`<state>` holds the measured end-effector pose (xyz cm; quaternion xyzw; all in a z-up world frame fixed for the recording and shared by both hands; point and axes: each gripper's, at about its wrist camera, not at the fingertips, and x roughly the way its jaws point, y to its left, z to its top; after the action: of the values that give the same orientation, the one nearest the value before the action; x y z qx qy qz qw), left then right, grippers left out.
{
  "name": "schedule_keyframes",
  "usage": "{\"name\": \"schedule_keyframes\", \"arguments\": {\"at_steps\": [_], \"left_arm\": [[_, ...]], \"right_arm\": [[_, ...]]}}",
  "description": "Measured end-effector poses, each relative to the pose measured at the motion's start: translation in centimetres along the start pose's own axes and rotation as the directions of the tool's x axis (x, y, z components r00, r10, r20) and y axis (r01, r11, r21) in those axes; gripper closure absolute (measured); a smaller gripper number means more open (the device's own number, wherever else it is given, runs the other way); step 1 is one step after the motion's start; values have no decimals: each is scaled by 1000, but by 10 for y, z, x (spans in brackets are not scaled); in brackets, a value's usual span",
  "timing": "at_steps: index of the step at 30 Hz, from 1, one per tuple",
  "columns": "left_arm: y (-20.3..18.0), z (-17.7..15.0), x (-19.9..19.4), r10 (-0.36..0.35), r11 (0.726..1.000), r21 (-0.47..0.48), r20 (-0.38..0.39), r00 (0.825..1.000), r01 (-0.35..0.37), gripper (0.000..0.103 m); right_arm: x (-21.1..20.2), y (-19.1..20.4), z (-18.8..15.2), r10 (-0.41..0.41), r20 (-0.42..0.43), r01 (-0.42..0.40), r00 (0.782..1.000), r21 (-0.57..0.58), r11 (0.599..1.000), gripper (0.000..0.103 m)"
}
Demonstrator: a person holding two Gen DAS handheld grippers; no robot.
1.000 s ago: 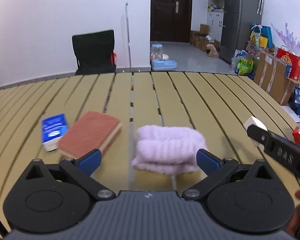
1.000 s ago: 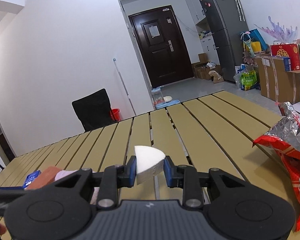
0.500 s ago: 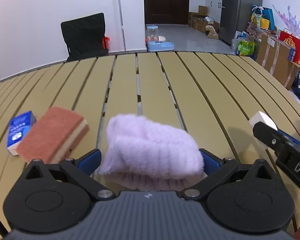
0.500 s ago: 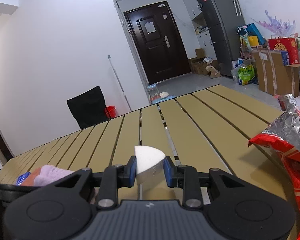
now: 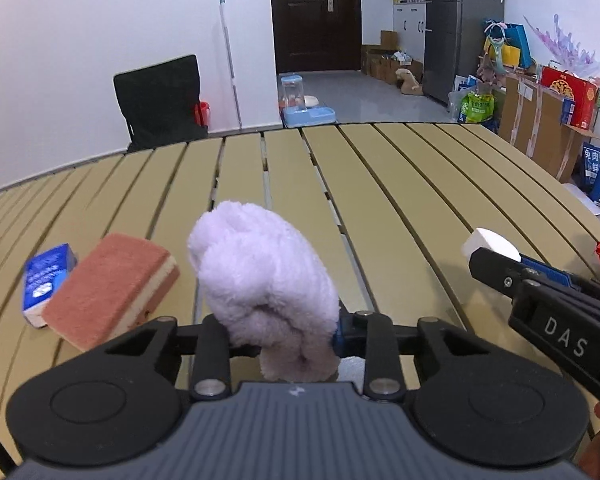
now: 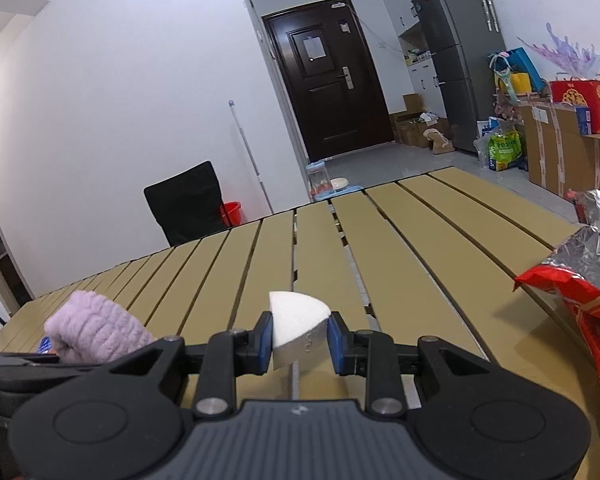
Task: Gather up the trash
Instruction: 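Carry the pink headband and white foam wedge from the table toward the black bin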
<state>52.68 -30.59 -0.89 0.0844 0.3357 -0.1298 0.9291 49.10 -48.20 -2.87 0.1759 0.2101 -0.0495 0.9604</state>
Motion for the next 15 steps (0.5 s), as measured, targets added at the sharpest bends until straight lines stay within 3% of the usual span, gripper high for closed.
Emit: {"name": "schedule_keyframes", "arguments": {"at_steps": [15], "left_arm": [[22,-17,-68,32,999,-7,51,998,-31,72]], "right_arm": [[-42,24,-2,22,11,-21,1000,-99,995,76]]}}
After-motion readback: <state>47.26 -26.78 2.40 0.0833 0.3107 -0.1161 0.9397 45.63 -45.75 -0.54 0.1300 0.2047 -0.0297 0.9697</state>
